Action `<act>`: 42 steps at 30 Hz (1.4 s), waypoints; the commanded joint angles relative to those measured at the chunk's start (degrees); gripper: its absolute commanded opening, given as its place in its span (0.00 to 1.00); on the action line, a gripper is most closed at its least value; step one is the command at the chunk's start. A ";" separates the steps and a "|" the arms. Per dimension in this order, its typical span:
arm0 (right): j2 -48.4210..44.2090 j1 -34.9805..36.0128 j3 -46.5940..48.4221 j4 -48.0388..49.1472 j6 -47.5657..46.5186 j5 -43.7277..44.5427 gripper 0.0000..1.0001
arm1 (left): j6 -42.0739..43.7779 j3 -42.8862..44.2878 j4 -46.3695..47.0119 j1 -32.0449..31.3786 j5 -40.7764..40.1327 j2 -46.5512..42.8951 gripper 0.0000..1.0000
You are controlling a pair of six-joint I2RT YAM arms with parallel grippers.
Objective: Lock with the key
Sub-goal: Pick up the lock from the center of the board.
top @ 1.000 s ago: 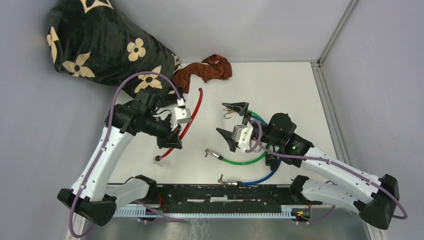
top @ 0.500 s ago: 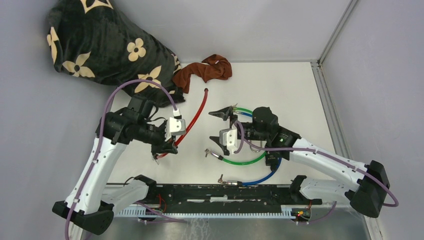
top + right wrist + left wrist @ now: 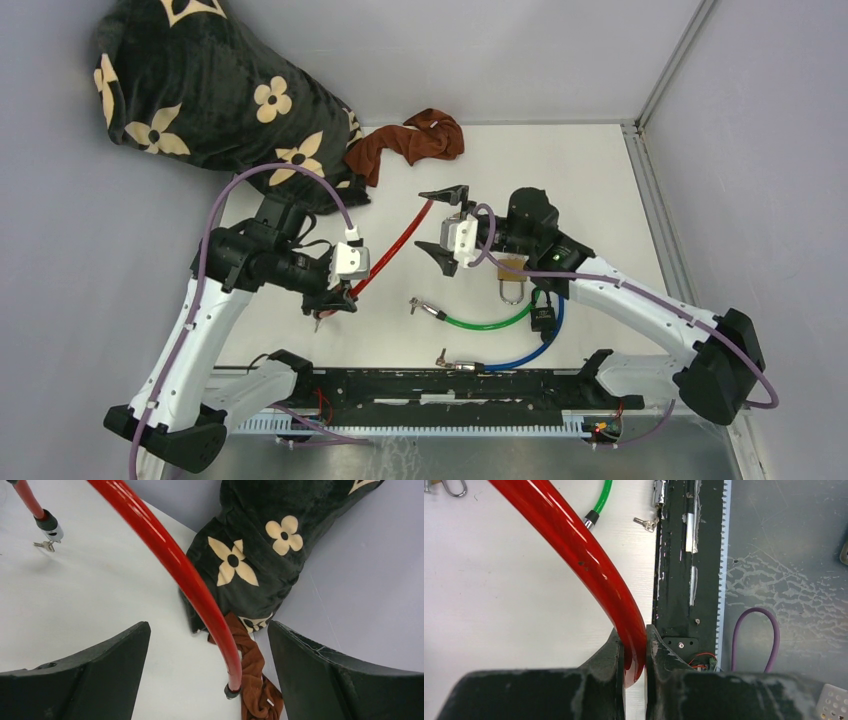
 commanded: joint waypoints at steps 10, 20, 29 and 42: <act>7.12 -2.83 4.85 6.95 4.67 -6.05 0.69 | 6.07 -0.88 1.50 -0.04 5.49 -3.37 0.02; 10.68 -3.39 7.53 7.21 7.72 -7.96 0.13 | 5.94 -0.06 1.95 -0.01 7.06 -4.24 0.02; 3.95 -5.77 7.02 -0.11 27.29 1.98 0.00 | -33.81 -15.05 41.18 0.02 -3.57 -15.79 0.36; -6.35 -6.65 10.37 -18.46 34.93 9.05 0.00 | -44.39 -36.11 61.21 -0.04 -8.71 -25.93 0.63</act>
